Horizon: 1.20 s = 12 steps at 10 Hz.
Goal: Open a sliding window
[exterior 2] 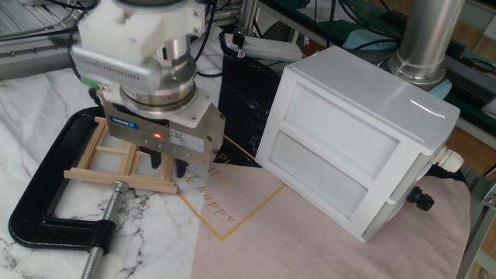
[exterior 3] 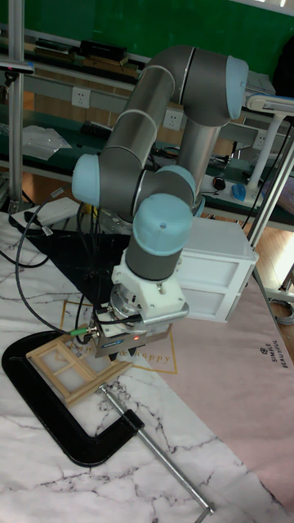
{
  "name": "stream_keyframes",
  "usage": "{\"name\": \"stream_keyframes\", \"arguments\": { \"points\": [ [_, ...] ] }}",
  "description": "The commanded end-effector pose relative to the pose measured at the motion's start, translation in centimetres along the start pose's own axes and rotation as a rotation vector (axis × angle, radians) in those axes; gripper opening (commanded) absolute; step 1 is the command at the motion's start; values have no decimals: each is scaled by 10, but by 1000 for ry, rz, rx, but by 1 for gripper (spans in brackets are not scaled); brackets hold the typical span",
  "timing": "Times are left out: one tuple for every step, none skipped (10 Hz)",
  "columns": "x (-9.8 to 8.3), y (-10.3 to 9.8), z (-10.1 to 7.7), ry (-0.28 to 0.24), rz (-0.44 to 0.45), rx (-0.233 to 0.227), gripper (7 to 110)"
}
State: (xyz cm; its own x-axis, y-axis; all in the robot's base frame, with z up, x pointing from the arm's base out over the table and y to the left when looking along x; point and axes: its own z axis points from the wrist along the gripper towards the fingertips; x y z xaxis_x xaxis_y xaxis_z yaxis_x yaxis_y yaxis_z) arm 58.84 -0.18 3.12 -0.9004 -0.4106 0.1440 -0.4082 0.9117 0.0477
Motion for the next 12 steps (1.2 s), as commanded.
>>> {"name": "stream_keyframes", "arguments": {
  "points": [
    [-29,18,-50,-128,185,-95,7],
    [-47,-2,-66,-238,226,-53,7],
    [-58,-44,-80,-334,270,107,7],
    [-57,-64,-88,-374,320,208,7],
    [-46,-50,-84,-354,349,164,7],
    [-42,-33,-78,-336,350,98,7],
    [-49,-15,-74,-359,354,7,7],
    [-53,-18,-70,-377,348,12,7],
    [-55,-27,-64,-380,343,40,7],
    [-57,-28,-61,-389,338,41,7],
    [-60,-25,-59,-394,333,29,7],
    [-64,-23,-58,-398,324,12,7]
  ]
}}
